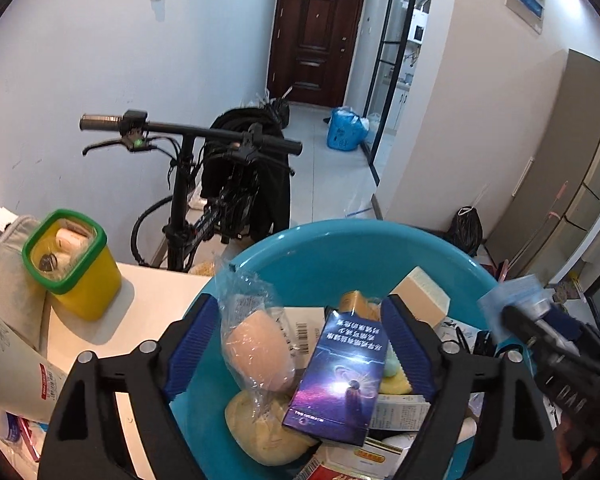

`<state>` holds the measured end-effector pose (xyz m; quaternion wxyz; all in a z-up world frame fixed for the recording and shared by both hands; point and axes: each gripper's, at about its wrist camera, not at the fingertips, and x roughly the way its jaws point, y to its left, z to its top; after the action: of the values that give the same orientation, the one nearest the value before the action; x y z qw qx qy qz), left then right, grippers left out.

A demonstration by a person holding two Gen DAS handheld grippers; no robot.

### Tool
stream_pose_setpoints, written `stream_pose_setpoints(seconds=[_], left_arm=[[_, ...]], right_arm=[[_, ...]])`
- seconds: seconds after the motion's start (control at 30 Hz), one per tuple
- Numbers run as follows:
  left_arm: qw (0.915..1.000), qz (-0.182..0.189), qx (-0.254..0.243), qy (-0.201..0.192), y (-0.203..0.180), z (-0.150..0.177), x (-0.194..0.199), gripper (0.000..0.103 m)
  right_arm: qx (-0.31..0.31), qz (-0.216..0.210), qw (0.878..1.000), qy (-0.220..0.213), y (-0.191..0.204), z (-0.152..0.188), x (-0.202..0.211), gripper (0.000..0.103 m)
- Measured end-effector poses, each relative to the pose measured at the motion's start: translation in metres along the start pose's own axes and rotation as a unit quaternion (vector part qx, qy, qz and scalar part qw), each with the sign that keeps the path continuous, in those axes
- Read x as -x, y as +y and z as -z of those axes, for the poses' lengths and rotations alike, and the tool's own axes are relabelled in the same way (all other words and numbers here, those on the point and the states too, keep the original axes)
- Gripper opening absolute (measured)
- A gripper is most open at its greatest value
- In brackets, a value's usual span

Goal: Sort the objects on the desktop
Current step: 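Lower the sponge into the basin with the left tool while the right tool releases the soap box, then open the left tool over the basin and raise both tools away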

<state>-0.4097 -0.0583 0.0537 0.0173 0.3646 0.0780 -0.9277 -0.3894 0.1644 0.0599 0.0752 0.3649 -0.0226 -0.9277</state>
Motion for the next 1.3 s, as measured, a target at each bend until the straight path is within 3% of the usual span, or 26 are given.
stream_pose_setpoints(seconds=[0.2, 0.67, 1.1, 1.3], left_arm=[[0.9997, -0.019, -0.007, -0.014, -0.002, -0.002, 0.007, 0.085], [0.9998, -0.016, -0.010, -0.005, -0.005, 0.002, 0.003, 0.085], [0.9997, -0.017, -0.014, -0.014, -0.007, -0.001, 0.009, 0.085], [0.9993, -0.020, -0.021, -0.025, -0.010, -0.003, 0.016, 0.085]], right_arm=[[0.036, -0.022, 0.999, 0.018, 0.022, 0.008, -0.008, 0.071], [0.034, 0.002, 0.998, 0.051, 0.018, 0.014, -0.022, 0.072], [0.009, 0.006, 1.000, 0.028, 0.002, 0.006, -0.003, 0.072], [0.002, 0.007, 1.000, 0.004, -0.002, -0.001, 0.012, 0.077]])
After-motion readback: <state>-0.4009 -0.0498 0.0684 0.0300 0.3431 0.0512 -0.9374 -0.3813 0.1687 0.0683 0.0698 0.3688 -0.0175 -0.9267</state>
